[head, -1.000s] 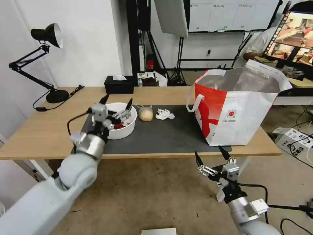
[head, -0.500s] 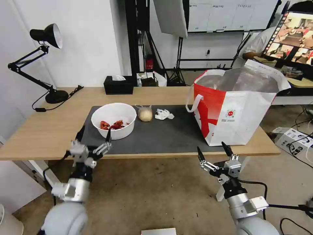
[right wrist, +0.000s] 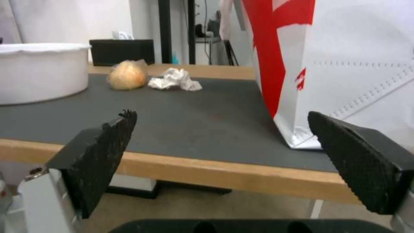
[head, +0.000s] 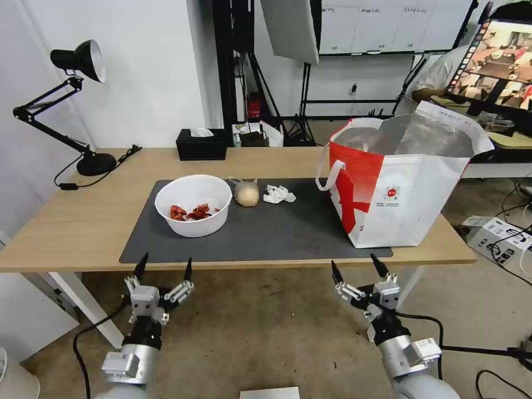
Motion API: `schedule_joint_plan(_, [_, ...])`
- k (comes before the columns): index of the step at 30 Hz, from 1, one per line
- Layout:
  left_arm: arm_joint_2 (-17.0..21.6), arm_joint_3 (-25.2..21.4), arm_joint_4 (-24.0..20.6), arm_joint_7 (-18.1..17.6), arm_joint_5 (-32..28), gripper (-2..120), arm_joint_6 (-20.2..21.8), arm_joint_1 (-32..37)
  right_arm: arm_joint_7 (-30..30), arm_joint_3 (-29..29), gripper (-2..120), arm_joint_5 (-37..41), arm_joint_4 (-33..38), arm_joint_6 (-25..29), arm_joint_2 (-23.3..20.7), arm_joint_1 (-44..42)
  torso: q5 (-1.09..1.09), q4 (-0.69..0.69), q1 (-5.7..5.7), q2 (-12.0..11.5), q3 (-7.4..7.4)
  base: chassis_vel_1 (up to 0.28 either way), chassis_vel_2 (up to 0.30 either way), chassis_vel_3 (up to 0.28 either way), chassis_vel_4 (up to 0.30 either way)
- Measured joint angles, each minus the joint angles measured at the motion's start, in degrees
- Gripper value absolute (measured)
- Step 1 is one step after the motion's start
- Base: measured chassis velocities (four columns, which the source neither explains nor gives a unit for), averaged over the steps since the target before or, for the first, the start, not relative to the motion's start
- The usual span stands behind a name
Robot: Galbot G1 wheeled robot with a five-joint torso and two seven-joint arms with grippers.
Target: Pick up the trash from the table and place it into the takeout bag.
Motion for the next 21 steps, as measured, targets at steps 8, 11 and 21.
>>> schedule_joint_plan(8, [-0.3, 0.9, 1.8, 0.5, 0.7, 100, -0.5, 0.1, -0.2, -0.4, 100, -0.1, -0.7, -0.3, 0.2, 0.2, 0.0, 0.0, 0.01, 0.0, 0.0, 0.0, 0.0, 0.0, 0.0])
schedule_joint_plan(11, [-0.4, 1.0, 2.3, 0.6, 0.8, 100, -0.8, 0.1, -0.2, -0.5, 100, -0.2, -0.9, -0.3, 0.2, 0.3, 0.0, 0.0, 0.01, 0.0, 0.0, 0.0, 0.0, 0.0, 0.0])
schedule_joint_plan(21, [0.4, 1.6, 3.8, 0.9, 0.6, 100, -1.1, -1.1, -0.2, -1.8, 100, -0.4, -1.7, -0.5, 0.2, 1.3, 0.0, 0.0, 0.01, 0.0, 0.0, 0.0, 0.0, 0.0, 0.0])
